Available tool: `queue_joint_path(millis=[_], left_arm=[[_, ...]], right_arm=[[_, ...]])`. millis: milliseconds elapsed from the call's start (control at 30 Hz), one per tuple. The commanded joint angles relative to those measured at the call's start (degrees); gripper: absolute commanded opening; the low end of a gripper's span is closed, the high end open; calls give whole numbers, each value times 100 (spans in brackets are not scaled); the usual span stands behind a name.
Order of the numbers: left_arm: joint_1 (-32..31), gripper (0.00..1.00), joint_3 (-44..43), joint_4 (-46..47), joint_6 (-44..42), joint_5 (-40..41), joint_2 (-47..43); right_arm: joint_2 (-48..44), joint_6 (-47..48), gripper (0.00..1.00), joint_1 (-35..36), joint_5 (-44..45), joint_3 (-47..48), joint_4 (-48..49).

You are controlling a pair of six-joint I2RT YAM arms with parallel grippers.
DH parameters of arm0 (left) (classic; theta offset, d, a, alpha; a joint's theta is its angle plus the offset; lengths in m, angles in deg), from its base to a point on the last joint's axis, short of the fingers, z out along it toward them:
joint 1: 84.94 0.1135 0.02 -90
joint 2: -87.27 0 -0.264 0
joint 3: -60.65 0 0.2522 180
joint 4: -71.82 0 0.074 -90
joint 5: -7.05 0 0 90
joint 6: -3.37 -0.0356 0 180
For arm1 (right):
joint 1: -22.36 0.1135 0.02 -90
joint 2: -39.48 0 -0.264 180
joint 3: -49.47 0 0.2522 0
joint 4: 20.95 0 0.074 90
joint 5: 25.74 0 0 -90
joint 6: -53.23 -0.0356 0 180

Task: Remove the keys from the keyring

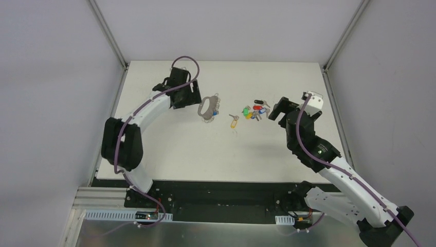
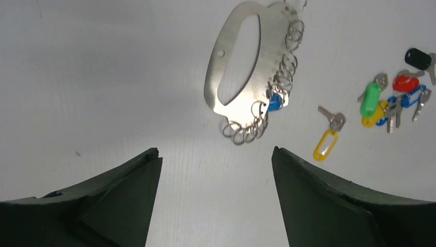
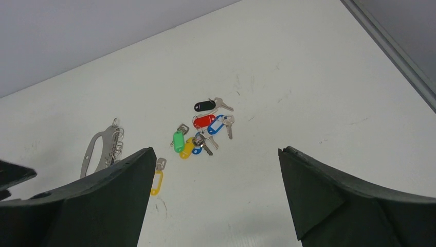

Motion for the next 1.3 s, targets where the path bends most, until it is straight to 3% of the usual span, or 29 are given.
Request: queue_joint_path(millis=[0, 200, 300, 567, 867, 933, 967, 1000, 1167, 1267], left_arm=[[-114, 78, -957, 302, -333, 138, 963], [-638, 67, -1633, 280, -898, 130, 1803], [-697, 56, -1890, 266, -837, -213, 2120], [-892, 54, -2062, 211, -727, -290, 2605], [-906, 41, -2340, 130, -729, -153, 3103], [-898, 26, -2422, 126, -739, -334, 3239], [-899, 13, -2456, 118, -751, -460, 3274], [-895, 0, -2466, 98, -760, -581, 3274], [-887, 0, -2324, -392, -930, -1120, 2358], [-902, 0, -1868, -564, -1010, -1468, 1301]], right_arm=[[-2, 98, 99, -12, -253, 240, 144], [33, 30, 99, -25, -261, 149, 161], [108, 5, 99, -26, -314, 169, 175], [209, -19, 99, -23, -341, 290, 167], [115, -184, 99, -25, -491, 400, -34], [75, -206, 99, -25, -502, 409, -65], [63, -230, 99, -22, -509, 411, -77], [55, -245, 99, -22, -506, 397, -83], [168, -268, 97, -26, -659, 381, -215], [243, 101, 97, -23, -1416, 366, -250]])
